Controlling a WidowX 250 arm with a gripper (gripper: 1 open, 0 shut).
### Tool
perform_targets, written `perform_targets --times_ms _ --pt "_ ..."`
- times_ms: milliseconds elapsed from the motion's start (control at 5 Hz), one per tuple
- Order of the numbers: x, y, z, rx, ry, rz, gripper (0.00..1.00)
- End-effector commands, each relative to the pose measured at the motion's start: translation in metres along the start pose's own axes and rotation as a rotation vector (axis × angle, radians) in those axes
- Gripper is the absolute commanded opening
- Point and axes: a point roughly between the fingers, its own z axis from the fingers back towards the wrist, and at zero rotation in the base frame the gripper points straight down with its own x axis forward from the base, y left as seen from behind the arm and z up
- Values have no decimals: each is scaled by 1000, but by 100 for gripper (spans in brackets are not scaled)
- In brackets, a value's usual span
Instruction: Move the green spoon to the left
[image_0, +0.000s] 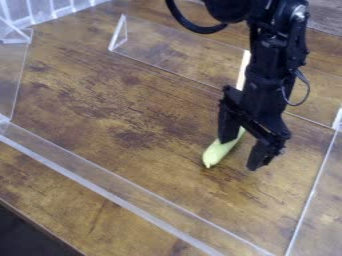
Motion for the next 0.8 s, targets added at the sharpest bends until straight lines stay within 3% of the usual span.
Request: perform_targets --times_ms 0,200,400,600 --pt "8 -1 -11 6 -18 19 100" --pt "6 2 -3 5 -11 98 0" --pt "2 10 3 7 -11 196 0" --pt "-2 16 9 0 -7 163 100"
